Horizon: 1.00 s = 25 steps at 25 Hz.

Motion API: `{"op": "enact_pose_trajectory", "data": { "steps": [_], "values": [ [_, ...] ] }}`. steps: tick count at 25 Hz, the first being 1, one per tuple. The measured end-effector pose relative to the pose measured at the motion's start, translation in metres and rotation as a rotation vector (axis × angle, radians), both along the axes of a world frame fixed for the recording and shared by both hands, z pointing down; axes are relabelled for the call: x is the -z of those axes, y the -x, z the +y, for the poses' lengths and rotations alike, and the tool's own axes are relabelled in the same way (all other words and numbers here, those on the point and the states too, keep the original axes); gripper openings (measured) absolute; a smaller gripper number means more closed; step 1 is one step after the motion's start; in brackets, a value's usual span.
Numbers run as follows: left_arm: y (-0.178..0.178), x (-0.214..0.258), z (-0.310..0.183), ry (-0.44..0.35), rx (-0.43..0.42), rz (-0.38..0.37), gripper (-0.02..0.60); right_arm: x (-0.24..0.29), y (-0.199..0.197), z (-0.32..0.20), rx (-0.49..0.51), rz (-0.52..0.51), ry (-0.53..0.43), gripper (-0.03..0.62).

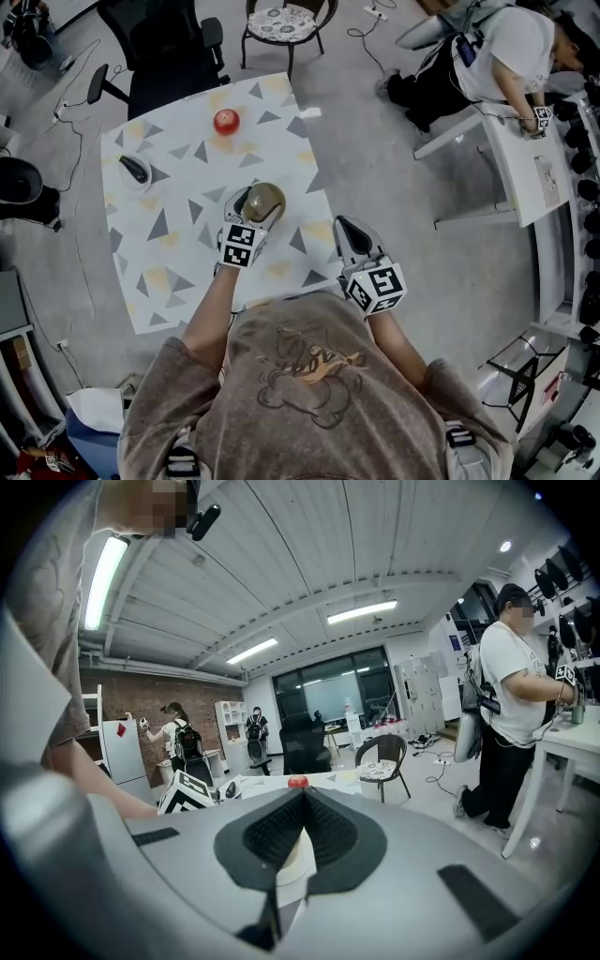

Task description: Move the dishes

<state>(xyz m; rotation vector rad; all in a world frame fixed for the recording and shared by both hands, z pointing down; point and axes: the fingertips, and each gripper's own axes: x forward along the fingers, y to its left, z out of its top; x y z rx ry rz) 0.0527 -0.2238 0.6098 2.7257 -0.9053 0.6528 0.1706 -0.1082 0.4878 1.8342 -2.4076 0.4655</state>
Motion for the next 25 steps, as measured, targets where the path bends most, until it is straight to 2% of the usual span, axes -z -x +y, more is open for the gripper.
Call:
{"op": "enact_pose_trajectory", "data": {
  "steps": [8,10,18,25],
  "values": [
    [-0.004,-0.006,-0.005,0.003,0.022,-0.001,0.33,-0.001,-0.009,0.003,-0.029,0.014,0.006,0.006],
    [-0.002,-0.005,-0.006,-0.004,0.031,-0.001,0.295,-0.002,-0.01,0.004,-0.034,0.018,0.009,0.006],
    [-0.002,-0.004,-0.006,-0.016,0.032,-0.006,0.29,-0.004,-0.011,0.004,-0.036,0.02,0.015,0.006],
    [-0.003,0.017,-0.004,-0.051,0.031,0.027,0.288,-0.005,-0.007,0.005,-0.032,0.021,0.017,0.006]
  ]
}}
